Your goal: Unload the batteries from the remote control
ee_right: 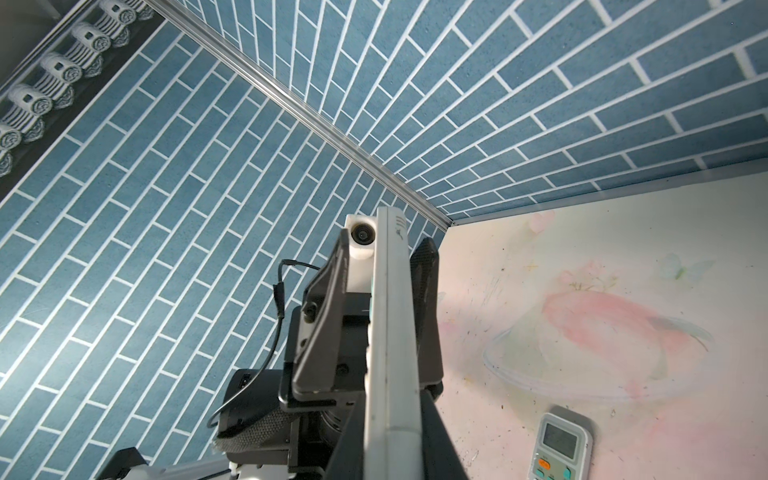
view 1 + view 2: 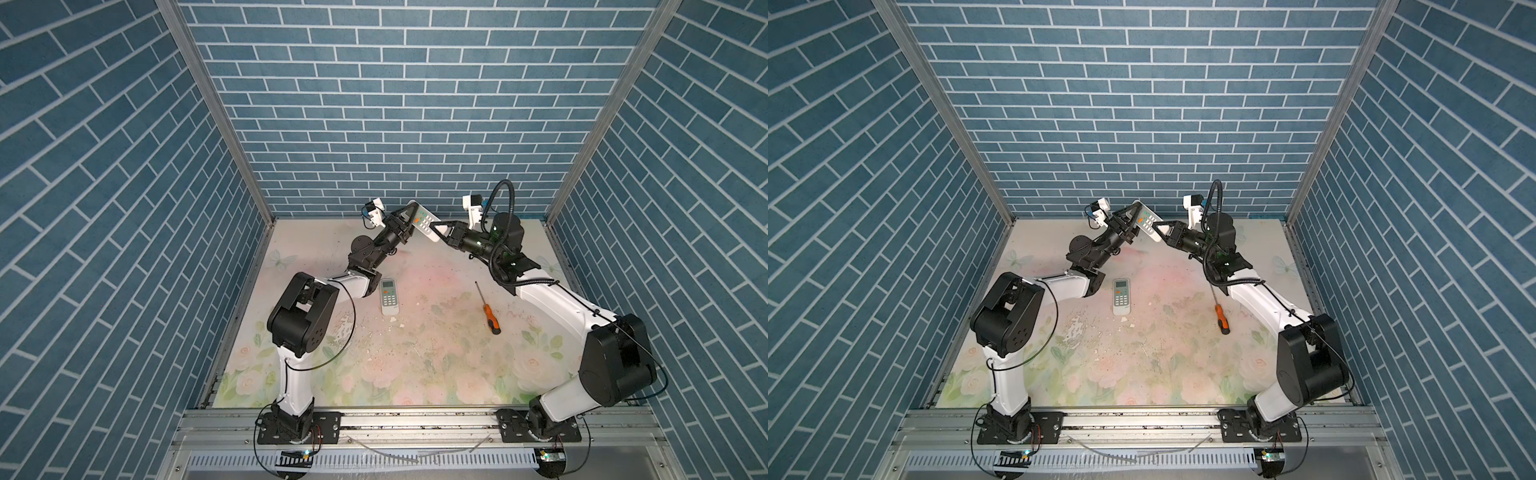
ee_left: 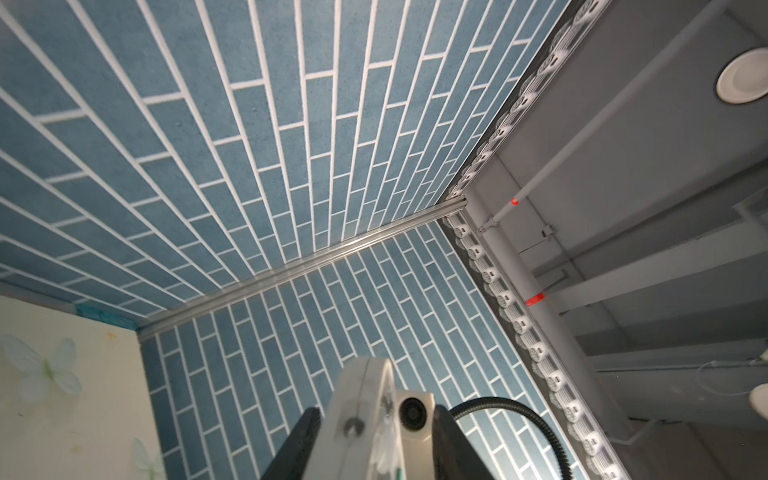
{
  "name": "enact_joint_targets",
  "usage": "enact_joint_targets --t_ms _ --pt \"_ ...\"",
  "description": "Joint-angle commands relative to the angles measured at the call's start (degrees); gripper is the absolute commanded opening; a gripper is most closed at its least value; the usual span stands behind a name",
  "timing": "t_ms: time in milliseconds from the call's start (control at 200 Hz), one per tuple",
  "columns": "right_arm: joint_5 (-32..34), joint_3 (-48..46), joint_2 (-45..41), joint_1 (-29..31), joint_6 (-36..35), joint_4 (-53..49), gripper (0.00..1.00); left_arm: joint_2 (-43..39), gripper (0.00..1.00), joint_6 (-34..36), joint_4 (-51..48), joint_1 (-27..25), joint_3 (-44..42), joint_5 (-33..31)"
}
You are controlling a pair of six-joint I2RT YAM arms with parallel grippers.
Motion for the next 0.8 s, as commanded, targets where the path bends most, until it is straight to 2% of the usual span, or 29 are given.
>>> enact_joint_targets --t_ms 0,255,520,660,795 --pt "0.9 3.9 -0.6 0.0 -4.1 -2.5 0.04 -1.5 0.49 0.5 1.4 0.3 -0.5 1.5" --pt "3.2 4.7 -2.7 0.0 -9.3 -10.1 0.01 -4.6 0.51 1.0 -1.9 1.9 -5.3 2.7" --pt "7.5 10.6 -5.1 0.1 -23.3 -27.7 0.0 -11.9 0.51 3.4 -13.0 5.8 -15.8 4.5" --pt "10.7 12.4 -6.5 0.2 -31.8 -36.5 0.0 -16.6 0.51 5.3 -28.6 7.4 -15.3 9.0" --pt "17.5 13.8 -8.1 2.1 -43.7 -45.6 0.0 -21.0 0.51 11.6 -55.4 8.9 -7.6 14.8"
